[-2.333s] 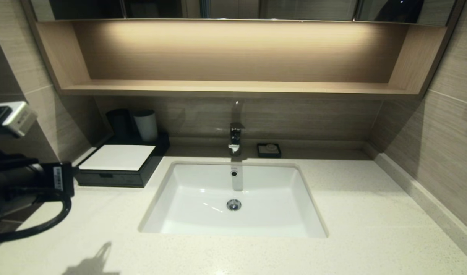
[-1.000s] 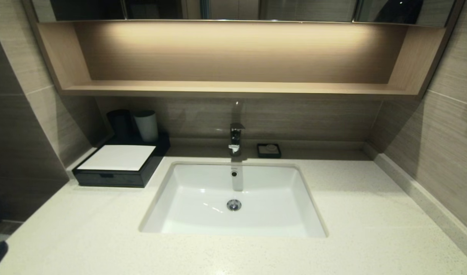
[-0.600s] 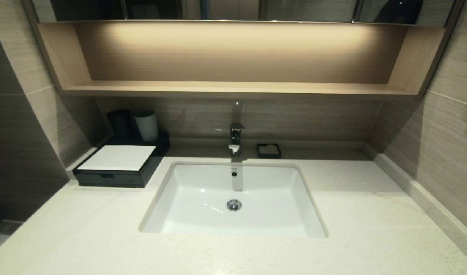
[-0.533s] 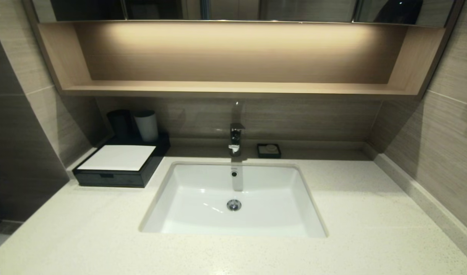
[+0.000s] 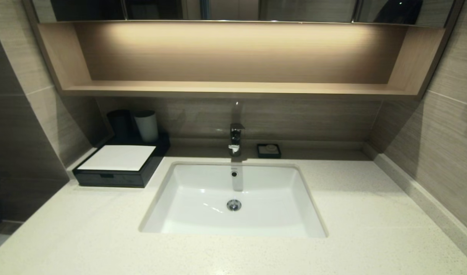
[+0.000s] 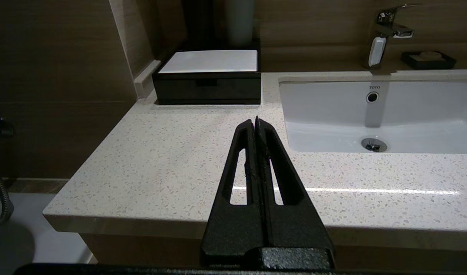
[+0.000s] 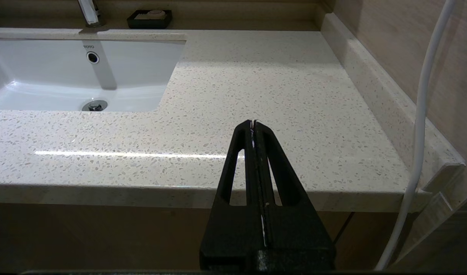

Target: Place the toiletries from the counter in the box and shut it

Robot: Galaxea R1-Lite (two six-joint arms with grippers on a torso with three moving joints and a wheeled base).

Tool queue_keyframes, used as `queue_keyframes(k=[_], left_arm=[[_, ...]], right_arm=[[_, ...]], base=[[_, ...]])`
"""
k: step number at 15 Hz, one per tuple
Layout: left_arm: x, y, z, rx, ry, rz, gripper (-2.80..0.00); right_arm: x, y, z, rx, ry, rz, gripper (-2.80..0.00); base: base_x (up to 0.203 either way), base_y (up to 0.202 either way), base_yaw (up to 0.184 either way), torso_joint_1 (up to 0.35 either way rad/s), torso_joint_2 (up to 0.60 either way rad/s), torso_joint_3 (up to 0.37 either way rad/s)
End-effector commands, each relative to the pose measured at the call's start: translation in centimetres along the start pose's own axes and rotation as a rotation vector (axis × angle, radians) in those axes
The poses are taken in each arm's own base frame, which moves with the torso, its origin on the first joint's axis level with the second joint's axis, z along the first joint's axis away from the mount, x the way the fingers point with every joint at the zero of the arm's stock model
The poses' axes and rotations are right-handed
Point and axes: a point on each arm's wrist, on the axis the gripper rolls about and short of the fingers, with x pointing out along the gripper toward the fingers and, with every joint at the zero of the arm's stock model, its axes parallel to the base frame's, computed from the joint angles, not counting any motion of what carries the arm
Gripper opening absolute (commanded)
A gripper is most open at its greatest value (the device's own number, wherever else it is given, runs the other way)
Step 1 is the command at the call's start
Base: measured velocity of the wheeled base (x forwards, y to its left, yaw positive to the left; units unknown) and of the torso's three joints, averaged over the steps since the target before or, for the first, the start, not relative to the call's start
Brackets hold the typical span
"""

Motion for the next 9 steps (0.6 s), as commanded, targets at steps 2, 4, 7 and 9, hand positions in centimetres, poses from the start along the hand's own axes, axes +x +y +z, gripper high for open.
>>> queue_keyframes(k=[2,4,7,9], left_arm=[[-0.45,-0.08,-0.93,0.001,-0.018,-0.01,-2.8],[-0.53,-0.12,-1.17,0.003,-0.005,-0.024,-2.8],[-0.64,-0.14,-1.34,0.003,-0.005,-0.027,-2.8],[-0.64,-0.14,-1.44,0.004,0.005,-0.028,-2.8]], right_arm=[[0.02,0.0,-0.04,0.0,0.002,0.0,-2.8],[0.02,0.0,-0.04,0.0,0.002,0.0,-2.8],[0.02,0.0,-0.04,0.0,0.002,0.001,-2.8],[0.02,0.0,-0.04,0.0,0.002,-0.001,-2.8]], base=[[0.0,0.0,0.0,0.0,0.0,0.0],[0.0,0.0,0.0,0.0,0.0,0.0],[0.0,0.0,0.0,0.0,0.0,0.0],[0.0,0.0,0.0,0.0,0.0,0.0]])
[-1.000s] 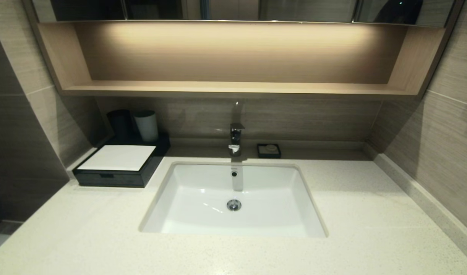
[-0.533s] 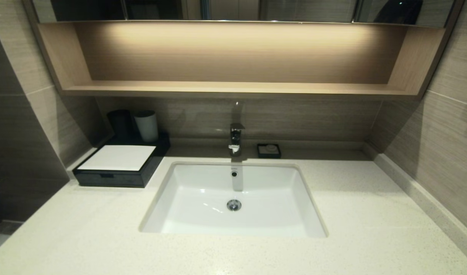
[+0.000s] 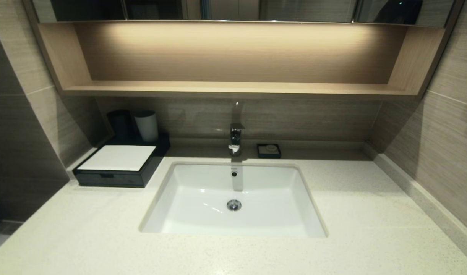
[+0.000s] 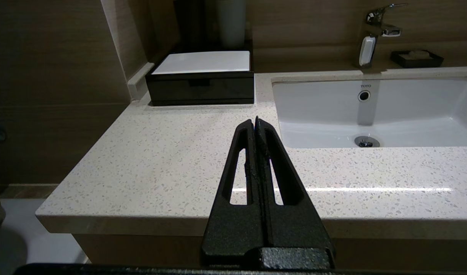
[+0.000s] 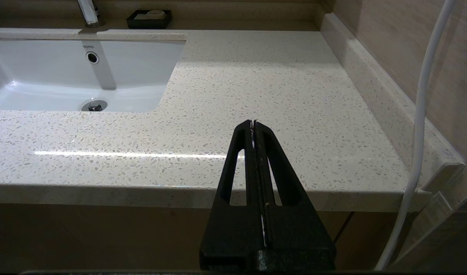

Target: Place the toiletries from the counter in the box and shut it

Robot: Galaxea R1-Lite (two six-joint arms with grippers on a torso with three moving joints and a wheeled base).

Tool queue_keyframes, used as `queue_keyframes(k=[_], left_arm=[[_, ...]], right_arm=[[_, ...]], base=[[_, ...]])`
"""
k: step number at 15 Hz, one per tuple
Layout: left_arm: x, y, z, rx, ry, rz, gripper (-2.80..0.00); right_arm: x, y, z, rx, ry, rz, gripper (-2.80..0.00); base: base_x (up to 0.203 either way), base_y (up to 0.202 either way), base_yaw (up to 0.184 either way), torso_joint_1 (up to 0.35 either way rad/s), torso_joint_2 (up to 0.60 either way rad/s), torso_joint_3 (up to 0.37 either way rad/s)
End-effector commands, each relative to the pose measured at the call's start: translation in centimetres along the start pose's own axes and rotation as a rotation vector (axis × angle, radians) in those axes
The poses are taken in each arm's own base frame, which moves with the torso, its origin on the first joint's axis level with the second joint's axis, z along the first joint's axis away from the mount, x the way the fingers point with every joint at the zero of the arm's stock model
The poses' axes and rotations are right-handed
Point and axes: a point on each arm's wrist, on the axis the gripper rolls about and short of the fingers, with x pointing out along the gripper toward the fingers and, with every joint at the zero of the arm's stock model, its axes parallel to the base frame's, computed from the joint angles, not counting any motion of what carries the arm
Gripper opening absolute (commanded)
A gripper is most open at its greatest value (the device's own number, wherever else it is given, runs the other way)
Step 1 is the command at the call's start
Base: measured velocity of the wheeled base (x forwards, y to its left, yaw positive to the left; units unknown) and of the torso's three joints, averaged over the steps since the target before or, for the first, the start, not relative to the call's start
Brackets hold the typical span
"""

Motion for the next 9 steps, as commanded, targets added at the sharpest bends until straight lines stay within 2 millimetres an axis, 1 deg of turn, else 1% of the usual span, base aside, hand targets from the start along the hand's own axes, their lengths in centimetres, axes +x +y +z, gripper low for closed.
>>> queue_keyframes(k=[1,4,9], left_arm=[[0.09,-0.06,-0.84,0.002,0.042,-0.004,-2.8],[0.05,-0.1,-1.46,0.019,0.103,-0.008,-2.8],[0.04,-0.12,-1.49,0.015,0.105,-0.017,-2.8]], right_arm=[[0.01,0.0,-0.04,0.0,0.001,0.0,-2.8],[0.02,0.0,-0.04,0.0,0.002,0.0,-2.8],[0.02,0.0,-0.04,0.0,0.002,0.0,-2.8]], base=[[0.0,0.0,0.0,0.0,0.0,0.0],[0.0,0.0,0.0,0.0,0.0,0.0],[0.0,0.0,0.0,0.0,0.0,0.0]])
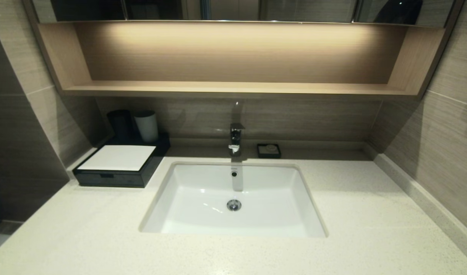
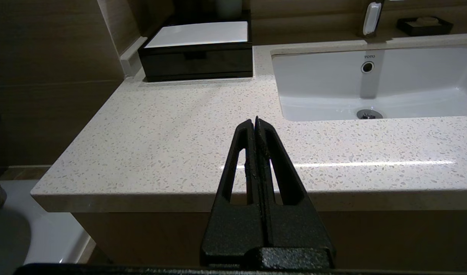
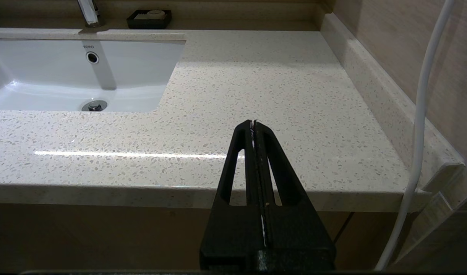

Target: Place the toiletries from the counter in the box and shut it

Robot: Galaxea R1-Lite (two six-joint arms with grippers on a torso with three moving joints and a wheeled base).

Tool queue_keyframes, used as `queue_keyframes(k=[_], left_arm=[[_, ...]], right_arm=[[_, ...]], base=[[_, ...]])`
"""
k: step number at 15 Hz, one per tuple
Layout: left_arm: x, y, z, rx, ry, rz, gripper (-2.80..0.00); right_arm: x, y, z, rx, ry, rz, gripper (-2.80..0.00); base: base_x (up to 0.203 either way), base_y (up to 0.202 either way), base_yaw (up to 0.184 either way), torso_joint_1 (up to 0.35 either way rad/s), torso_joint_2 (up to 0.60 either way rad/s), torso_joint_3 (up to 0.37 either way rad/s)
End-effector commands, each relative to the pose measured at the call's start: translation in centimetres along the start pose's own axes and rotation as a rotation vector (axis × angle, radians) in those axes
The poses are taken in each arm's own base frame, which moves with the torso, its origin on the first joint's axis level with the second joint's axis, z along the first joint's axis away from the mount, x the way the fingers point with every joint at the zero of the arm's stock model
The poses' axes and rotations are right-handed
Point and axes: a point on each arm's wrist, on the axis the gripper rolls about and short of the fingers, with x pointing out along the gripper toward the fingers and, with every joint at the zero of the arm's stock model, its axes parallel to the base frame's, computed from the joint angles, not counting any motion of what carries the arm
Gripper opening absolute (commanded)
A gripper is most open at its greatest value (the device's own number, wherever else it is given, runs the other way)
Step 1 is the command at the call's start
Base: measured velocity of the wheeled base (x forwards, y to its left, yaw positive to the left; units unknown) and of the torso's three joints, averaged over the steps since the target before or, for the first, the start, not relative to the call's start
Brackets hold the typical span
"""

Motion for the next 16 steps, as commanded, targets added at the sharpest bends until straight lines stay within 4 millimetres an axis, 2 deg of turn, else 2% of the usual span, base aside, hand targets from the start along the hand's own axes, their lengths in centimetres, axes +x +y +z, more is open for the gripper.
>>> queue_keyframes(k=[1,16], left_arm=[[0.15,-0.05,-0.59,-0.001,0.022,-0.001,-2.8],[0.14,-0.02,-0.51,-0.079,0.017,0.008,-2.8]], right_arm=[[0.01,0.0,-0.04,0.0,0.001,0.0,-2.8],[0.02,0.0,-0.04,0.0,0.002,0.001,-2.8]], base=[[0.0,0.0,0.0,0.0,0.0,0.0],[0.0,0.0,0.0,0.0,0.0,0.0]])
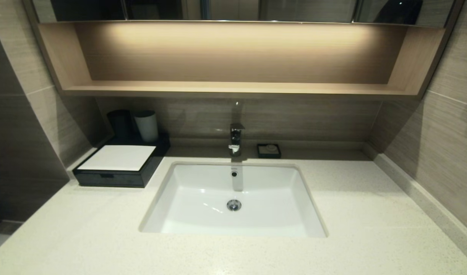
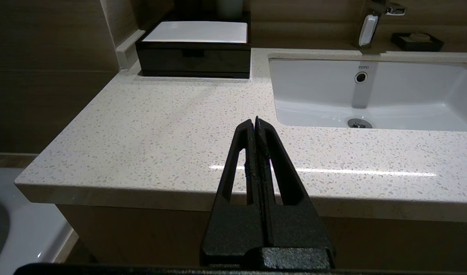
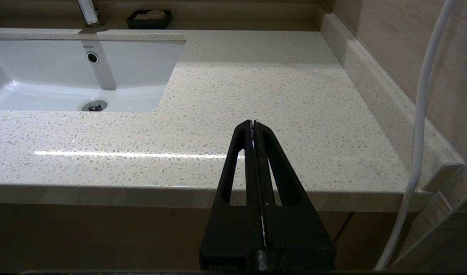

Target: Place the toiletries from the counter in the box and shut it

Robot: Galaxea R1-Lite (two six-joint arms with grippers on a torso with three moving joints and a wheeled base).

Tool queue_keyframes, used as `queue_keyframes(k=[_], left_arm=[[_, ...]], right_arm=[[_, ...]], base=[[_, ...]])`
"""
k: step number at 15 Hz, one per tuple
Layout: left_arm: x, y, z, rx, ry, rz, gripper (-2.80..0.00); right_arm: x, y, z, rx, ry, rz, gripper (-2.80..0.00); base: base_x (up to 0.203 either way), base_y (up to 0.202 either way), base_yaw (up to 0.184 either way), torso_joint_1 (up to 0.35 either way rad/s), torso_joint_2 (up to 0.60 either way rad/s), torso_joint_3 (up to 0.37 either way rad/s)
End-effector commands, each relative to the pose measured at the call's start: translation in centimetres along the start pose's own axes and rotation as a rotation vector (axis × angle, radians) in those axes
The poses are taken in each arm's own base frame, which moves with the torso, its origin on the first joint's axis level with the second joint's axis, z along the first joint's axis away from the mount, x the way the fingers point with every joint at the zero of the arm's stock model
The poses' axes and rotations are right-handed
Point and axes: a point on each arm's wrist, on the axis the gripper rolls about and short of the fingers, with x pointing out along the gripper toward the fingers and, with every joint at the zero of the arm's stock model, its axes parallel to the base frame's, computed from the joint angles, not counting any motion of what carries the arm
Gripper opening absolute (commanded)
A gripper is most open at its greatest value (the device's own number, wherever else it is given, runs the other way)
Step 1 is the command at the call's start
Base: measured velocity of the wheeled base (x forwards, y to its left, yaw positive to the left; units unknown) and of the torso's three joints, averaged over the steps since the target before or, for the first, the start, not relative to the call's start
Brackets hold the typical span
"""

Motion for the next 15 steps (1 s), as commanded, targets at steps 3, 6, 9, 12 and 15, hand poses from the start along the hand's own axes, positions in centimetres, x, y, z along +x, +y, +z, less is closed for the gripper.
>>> queue_keyframes(k=[3,6,9,12,15], left_arm=[[0.14,0.0,-0.53,-0.004,0.019,0.0,-2.8],[0.14,0.0,-0.53,-0.004,0.019,0.0,-2.8],[0.14,0.0,-0.54,-0.004,0.019,0.0,-2.8],[0.14,0.0,-0.54,-0.004,0.019,0.0,-2.8],[0.14,0.0,-0.54,-0.004,0.019,0.0,-2.8]], right_arm=[[0.01,0.0,-0.04,-0.001,0.001,0.001,-2.8],[0.02,0.0,-0.04,-0.001,0.002,0.001,-2.8],[0.02,0.0,-0.04,-0.001,0.002,0.002,-2.8],[0.02,0.0,-0.04,-0.001,0.002,0.0,-2.8],[0.02,0.0,-0.04,-0.001,0.002,0.0,-2.8]], base=[[0.0,0.0,0.0,0.0,0.0,0.0],[0.0,0.0,0.0,0.0,0.0,0.0],[0.0,0.0,0.0,0.0,0.0,0.0],[0.0,0.0,0.0,0.0,0.0,0.0],[0.0,0.0,0.0,0.0,0.0,0.0]])
